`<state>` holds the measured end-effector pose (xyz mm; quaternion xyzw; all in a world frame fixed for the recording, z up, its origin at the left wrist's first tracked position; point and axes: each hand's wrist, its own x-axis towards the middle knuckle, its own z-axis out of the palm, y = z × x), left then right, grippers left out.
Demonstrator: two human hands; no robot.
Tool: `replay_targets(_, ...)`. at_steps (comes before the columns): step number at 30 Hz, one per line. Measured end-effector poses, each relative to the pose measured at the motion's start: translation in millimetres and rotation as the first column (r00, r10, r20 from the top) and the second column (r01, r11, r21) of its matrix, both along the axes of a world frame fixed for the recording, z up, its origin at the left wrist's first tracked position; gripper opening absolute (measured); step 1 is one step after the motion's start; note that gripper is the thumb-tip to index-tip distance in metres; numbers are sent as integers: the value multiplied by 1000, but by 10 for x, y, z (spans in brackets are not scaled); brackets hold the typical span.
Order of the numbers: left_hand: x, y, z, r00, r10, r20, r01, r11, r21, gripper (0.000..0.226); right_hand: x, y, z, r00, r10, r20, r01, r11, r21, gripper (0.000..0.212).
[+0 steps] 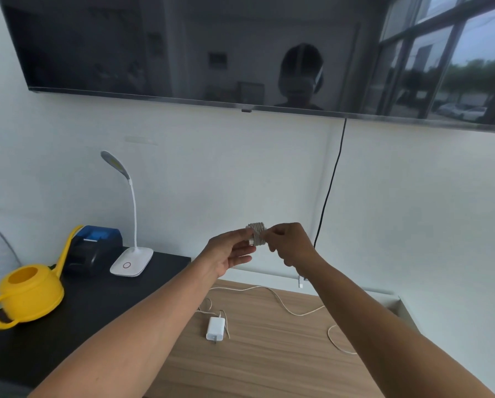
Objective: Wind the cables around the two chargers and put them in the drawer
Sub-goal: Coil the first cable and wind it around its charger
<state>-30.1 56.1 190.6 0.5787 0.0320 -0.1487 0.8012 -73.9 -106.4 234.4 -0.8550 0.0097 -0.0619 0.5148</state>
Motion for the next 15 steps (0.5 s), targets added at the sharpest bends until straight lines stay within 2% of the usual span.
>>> replay_targets(3, -8, 15, 20, 1000, -3, 4, 3, 991, -132, 24, -62, 33, -63, 998, 52, -38, -49, 995, 88, 21)
replay_targets(7, -32, 4, 64, 1000, 0, -22, -5, 972, -233, 21, -82, 23, -116, 986, 95, -135, -75, 986, 147, 17)
replay_targets(11, -62, 8, 85, 998, -15, -64, -1, 972, -234, 25, -45, -6, -125, 975, 104, -195, -78, 988, 136, 16)
replay_targets(15, -80, 15, 82, 996, -47, -71, 30, 975, -219, 25, 19, -67, -100, 981, 56, -187, -37, 994, 102, 22)
